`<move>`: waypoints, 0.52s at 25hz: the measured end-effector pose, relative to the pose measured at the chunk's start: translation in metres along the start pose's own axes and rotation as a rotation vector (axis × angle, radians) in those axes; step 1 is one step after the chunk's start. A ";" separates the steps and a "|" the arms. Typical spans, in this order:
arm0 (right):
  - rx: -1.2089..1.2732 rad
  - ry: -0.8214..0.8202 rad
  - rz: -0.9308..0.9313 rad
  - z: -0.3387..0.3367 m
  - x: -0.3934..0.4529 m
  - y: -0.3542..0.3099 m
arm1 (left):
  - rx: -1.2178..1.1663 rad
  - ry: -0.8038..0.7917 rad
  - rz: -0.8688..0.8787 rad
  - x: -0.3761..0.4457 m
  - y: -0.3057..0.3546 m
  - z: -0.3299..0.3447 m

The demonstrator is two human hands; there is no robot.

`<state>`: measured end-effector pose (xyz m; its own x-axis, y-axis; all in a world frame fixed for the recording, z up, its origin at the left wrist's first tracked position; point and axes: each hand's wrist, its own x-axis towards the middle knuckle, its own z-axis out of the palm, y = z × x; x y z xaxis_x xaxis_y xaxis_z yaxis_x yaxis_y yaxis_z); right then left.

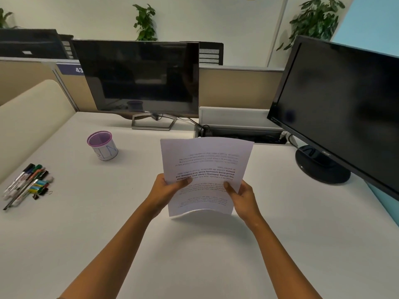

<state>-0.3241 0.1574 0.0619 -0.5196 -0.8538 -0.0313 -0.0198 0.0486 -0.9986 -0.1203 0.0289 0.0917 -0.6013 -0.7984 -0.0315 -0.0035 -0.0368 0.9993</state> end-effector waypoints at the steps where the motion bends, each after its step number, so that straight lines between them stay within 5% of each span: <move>1: -0.010 -0.021 0.012 0.000 0.000 0.003 | -0.004 0.004 -0.003 -0.002 -0.004 0.000; 4: -0.043 -0.069 0.013 -0.002 -0.002 0.012 | -0.024 0.018 -0.002 -0.006 -0.015 0.002; 9: 0.035 0.144 0.026 -0.011 0.000 0.024 | -0.154 0.147 0.018 -0.003 -0.014 -0.001; 13: 0.165 0.139 0.115 -0.007 -0.002 0.021 | -0.333 0.149 0.026 0.001 -0.010 -0.002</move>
<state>-0.3298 0.1637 0.0410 -0.6235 -0.7672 -0.1502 0.1800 0.0461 -0.9826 -0.1188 0.0273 0.0815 -0.4749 -0.8794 -0.0327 0.2853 -0.1890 0.9396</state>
